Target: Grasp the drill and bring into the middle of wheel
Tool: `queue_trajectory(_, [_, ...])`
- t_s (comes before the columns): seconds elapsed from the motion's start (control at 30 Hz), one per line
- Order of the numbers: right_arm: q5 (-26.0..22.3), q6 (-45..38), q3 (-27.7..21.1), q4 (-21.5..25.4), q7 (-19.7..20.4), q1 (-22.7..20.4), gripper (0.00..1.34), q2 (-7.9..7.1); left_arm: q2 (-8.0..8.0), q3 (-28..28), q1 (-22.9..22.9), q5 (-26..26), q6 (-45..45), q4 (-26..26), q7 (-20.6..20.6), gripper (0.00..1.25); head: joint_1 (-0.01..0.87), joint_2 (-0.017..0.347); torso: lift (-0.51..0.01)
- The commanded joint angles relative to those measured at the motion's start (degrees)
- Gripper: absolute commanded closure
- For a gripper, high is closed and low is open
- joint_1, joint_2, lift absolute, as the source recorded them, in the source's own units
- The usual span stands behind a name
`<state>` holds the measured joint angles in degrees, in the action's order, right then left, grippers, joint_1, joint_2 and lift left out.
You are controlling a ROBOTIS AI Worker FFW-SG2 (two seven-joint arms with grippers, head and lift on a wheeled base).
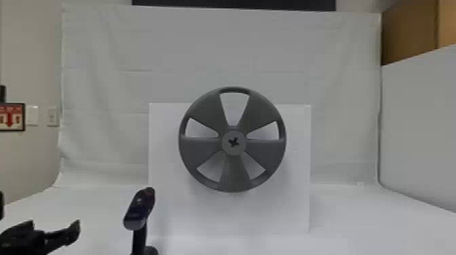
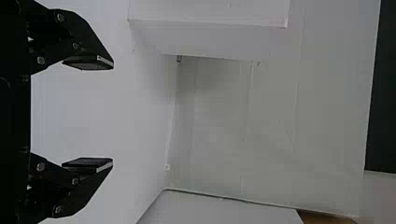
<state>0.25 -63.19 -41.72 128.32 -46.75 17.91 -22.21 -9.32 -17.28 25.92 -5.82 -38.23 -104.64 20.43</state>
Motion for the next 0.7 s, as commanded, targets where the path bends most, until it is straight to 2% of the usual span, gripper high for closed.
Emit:
queue_trajectory(0.0, [-0.1, 0.0, 0.0, 0.0, 0.0, -0.1, 0.52, -0.02, 0.88, 0.7, -0.7, -1.7, -1.1, -3.5, -5.0, 0.14, 0.0, 0.0, -0.406])
queue_trajectory(0.17, [-0.3, 0.0, -0.4, 0.0, 0.0, -0.2, 0.52, -0.11, 1.67, 0.7, -1.5, -2.7, -1.9, -6.4, -9.9, 0.14, 0.0, 0.0, -0.406])
queue_trajectory(0.3, [-0.6, 0.0, -0.5, 0.0, 0.0, -0.3, 0.52, -0.38, 1.59, 0.6, -1.3, -4.2, -2.7, -6.6, -10.0, 0.14, 0.0, 0.0, -0.406])
queue_trajectory(0.67, [-1.0, 0.0, -0.6, 0.0, 0.0, -0.2, 0.52, -0.38, 1.24, 1.0, -1.0, -2.5, -4.0, -7.1, -7.6, 0.14, 0.0, 0.0, -0.406])
